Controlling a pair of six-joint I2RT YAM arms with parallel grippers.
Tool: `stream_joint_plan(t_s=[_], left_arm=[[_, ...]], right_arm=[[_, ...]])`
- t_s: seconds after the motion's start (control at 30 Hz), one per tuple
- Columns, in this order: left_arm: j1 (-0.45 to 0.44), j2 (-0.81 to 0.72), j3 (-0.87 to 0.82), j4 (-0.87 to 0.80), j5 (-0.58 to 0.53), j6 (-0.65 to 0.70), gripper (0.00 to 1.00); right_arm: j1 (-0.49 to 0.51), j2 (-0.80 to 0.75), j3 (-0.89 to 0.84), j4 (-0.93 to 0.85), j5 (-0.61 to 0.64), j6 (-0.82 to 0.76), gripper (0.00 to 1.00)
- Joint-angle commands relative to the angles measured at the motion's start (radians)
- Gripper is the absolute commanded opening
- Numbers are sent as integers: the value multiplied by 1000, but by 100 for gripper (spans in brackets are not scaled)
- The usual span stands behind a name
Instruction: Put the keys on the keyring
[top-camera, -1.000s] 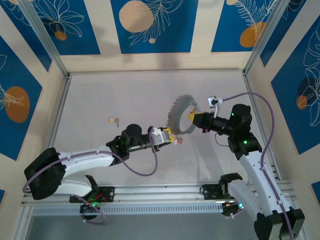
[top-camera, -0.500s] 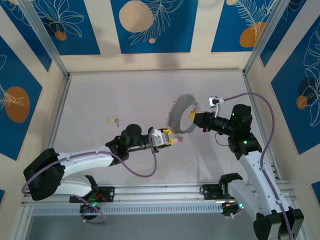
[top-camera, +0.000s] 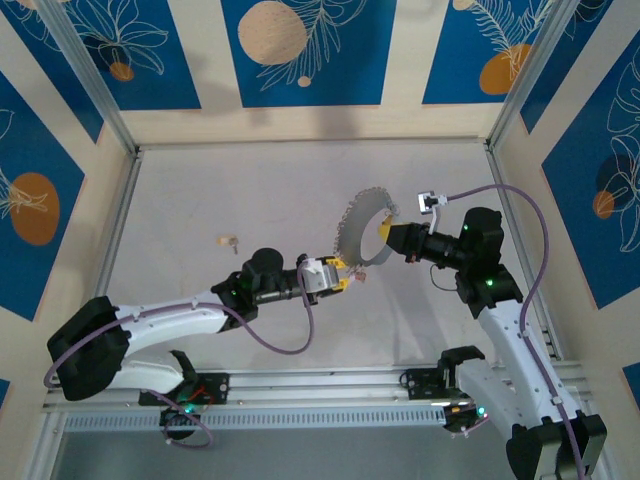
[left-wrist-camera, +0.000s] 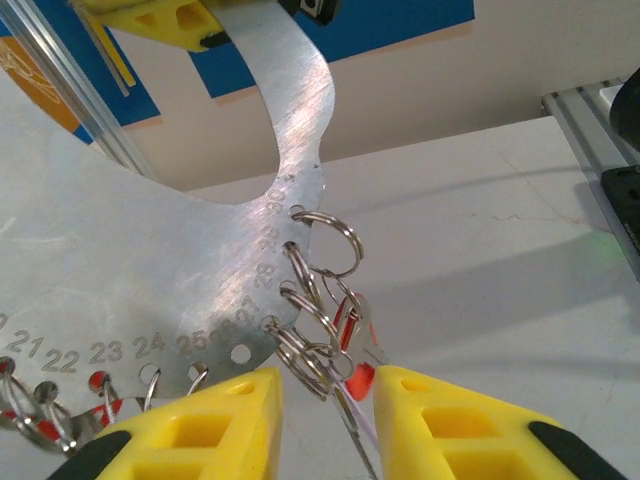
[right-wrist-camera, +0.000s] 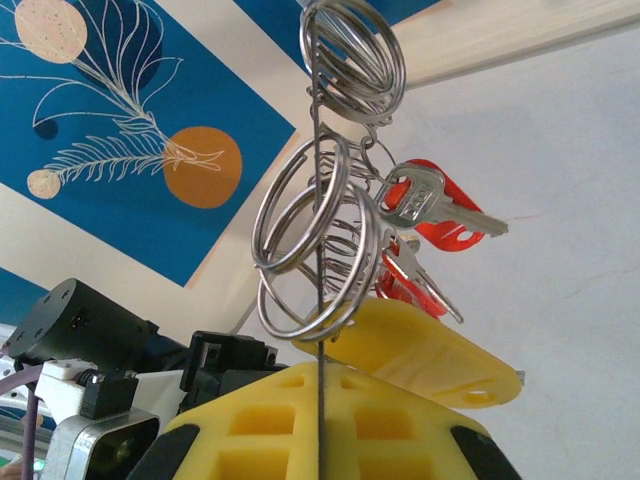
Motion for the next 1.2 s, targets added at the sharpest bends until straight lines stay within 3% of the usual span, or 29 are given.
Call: stream_joint_plan(t_s=[0.0,0.27,0.57,0.77,0.83,1.0,1.17], left_arm=[[-7,21,33,36,-29,-22,29],[-7,36,27,79,-91,-76,24],[-7,52,29,122,-68,-91,23],[-7,54,26,123,-60,-86,5],[-7,49,24,113,-63,-84,0],[-7,18,6,90,-84,-66,0],[-7,-33,25,-45,-116,-9,0]], right_arm=[[-1,-8,4,52,-18,24,0],[2,-18,-7,54,-9,35,0],[7,-23,-18,67,-4,48,0],[6,-27,-20,62,-1,43,0],[5,-29,-20,61,4,41,0],[4,-30,-30,69,30,60,0],[7,-28,-85,122,65,141,0]])
